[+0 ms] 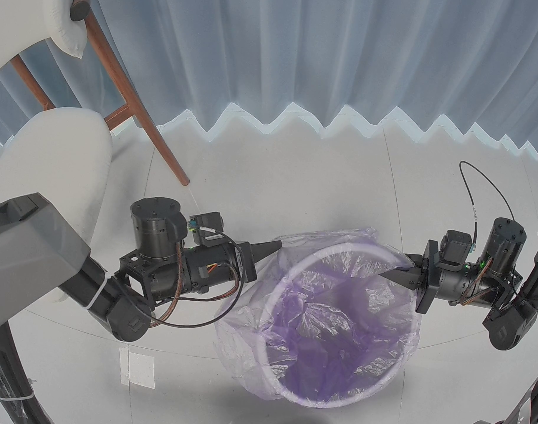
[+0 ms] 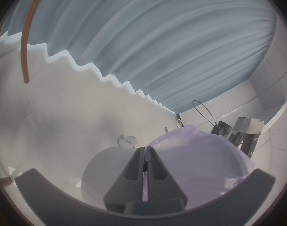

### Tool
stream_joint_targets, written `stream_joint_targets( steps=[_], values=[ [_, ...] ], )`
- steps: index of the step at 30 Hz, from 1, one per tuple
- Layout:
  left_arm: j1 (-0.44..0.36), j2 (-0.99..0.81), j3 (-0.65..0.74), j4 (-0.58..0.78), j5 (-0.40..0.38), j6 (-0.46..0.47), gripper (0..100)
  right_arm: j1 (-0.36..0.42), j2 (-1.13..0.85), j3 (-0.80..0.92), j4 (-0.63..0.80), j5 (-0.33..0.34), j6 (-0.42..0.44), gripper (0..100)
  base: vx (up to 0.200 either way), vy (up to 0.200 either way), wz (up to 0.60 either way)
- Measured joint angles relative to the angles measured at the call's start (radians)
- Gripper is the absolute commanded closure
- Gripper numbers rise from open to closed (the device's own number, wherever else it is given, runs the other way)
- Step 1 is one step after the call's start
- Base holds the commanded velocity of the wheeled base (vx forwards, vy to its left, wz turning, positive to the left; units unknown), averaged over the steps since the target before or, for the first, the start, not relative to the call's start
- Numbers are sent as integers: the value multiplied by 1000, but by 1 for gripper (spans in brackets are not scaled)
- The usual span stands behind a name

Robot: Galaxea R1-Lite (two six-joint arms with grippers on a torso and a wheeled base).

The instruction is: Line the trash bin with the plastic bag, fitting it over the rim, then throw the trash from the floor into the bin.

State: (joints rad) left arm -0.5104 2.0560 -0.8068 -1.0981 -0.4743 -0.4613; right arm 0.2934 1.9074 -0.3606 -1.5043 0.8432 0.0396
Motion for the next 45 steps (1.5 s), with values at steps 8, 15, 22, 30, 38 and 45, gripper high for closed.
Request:
stream_joint_targets(
  steps=[8,15,22,30,38,45],
  values=[
    [7,58,-86,-1,57,-52,100,2,-7,1,-1,0,0,100,0,0,0],
    [7,69,-119,-1,94,-83,0,3,-13,7,-1,0,0,100,0,0,0],
    [22,52,-76,-57,109,-87,0,2,-15,5,-2,-19,7,100,0,0,0],
    [83,-34,71,-152,125,-182,0,2,-14,6,-3,-37,18,100,0,0,0],
    [78,-160,310,-161,131,-195,0,2,-11,5,-3,-61,21,100,0,0,0],
    [36,-158,384,-165,150,-92,0,3,-8,6,-2,-67,22,100,0,0,0]
  ],
)
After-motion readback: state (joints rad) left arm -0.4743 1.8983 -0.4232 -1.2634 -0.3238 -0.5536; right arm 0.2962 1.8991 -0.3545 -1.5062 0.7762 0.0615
